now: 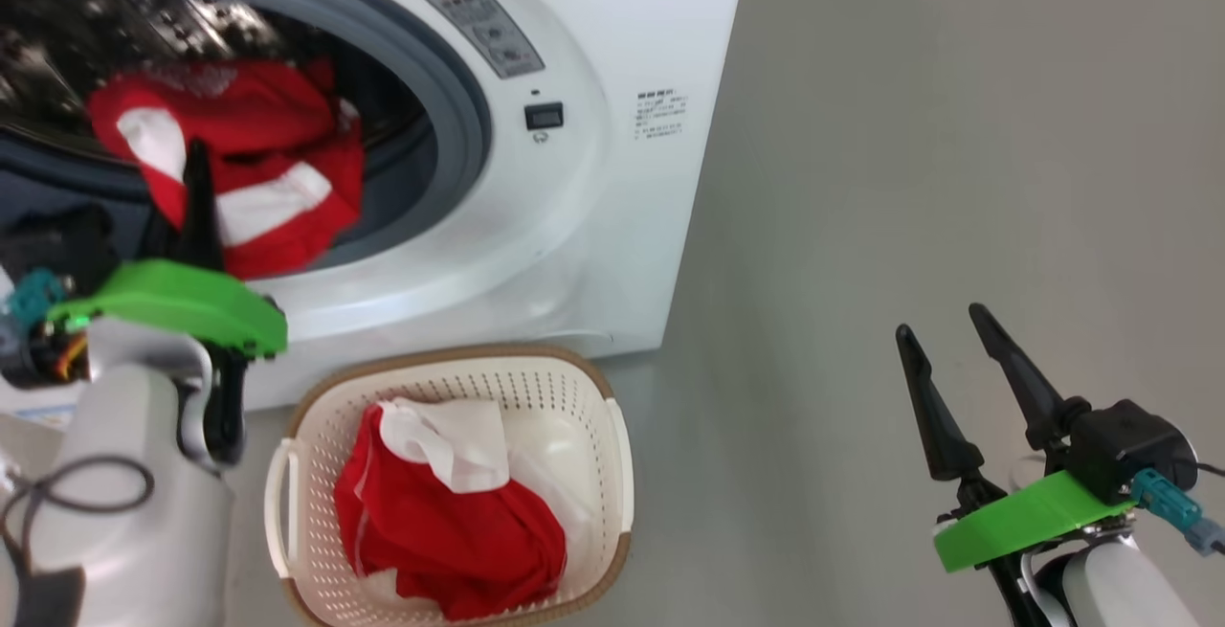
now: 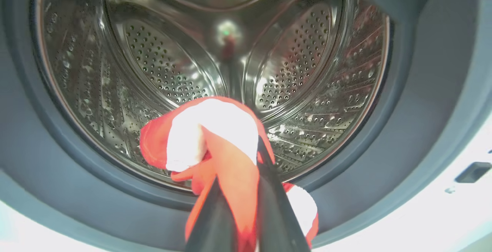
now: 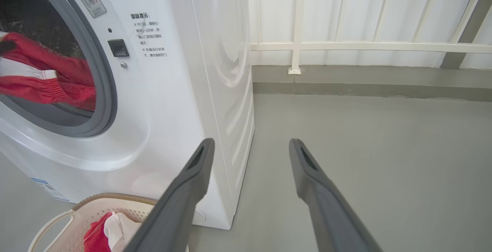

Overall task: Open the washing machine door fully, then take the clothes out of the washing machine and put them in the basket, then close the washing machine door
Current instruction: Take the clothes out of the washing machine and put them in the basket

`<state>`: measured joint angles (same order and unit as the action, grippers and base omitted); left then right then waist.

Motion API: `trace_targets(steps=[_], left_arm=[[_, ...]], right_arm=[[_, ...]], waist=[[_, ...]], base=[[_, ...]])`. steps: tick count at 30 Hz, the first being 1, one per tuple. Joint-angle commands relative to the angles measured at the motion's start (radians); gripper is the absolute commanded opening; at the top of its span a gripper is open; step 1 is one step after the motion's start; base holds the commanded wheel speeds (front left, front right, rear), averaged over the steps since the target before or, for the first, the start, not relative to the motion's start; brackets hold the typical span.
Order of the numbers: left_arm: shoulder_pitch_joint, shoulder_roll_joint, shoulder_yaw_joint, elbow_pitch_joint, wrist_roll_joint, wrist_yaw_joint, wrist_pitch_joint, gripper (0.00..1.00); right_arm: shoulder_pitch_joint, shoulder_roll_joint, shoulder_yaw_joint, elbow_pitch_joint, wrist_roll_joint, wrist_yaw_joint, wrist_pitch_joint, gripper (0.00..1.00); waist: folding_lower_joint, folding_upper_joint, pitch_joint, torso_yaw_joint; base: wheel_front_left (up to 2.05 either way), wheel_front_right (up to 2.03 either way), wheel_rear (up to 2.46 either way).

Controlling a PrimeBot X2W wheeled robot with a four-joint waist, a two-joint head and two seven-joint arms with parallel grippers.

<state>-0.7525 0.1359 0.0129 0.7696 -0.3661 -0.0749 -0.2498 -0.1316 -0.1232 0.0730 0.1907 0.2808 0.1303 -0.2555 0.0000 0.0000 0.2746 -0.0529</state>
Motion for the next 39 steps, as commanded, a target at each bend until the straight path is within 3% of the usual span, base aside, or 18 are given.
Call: trace_targets(steps=[1, 11, 23, 29, 39], left_arm=[[0.034, 0.03, 0.033, -0.055, 0.008, 0.006, -0.012, 0.0], [0.269, -0.014, 0.047, -0.323, 0.005, 0.025, -0.006, 0.0], [0.555, -0.061, -0.021, -0.658, -0.029, 0.066, 0.109, 0.0], [0.618, -0.071, -0.045, -0.68, -0.06, 0.081, 0.132, 0.0], [0.564, -0.077, -0.071, -0.514, -0.108, 0.066, 0.143, 0.0]], right_arm=[[0.014, -0.004, 0.014, -0.019, -0.006, 0.0, -0.006, 1.0], [0.065, 0.003, 0.014, -0.006, -0.006, 0.0, -0.006, 1.0], [0.102, 0.002, 0.007, -0.01, -0.001, 0.0, -0.006, 1.0], [0.088, -0.001, 0.008, -0.019, -0.001, 0.0, -0.006, 1.0], [0.052, -0.005, 0.008, -0.027, 0.001, 0.0, -0.006, 1.0]], waist=[[0.0, 0.0, -0.056, 0.01], [0.0, 0.0, -0.152, 0.018], [0.0, 0.0, -0.19, 0.036], [0.0, 0.0, -0.162, 0.037], [0.0, 0.0, -0.074, 0.019]], base=[[0.0, 0.0, 0.0], [0.0, 0.0, 0.0], [0.0, 0.0, 0.0], [0.0, 0.0, 0.0], [0.0, 0.0, 0.0]])
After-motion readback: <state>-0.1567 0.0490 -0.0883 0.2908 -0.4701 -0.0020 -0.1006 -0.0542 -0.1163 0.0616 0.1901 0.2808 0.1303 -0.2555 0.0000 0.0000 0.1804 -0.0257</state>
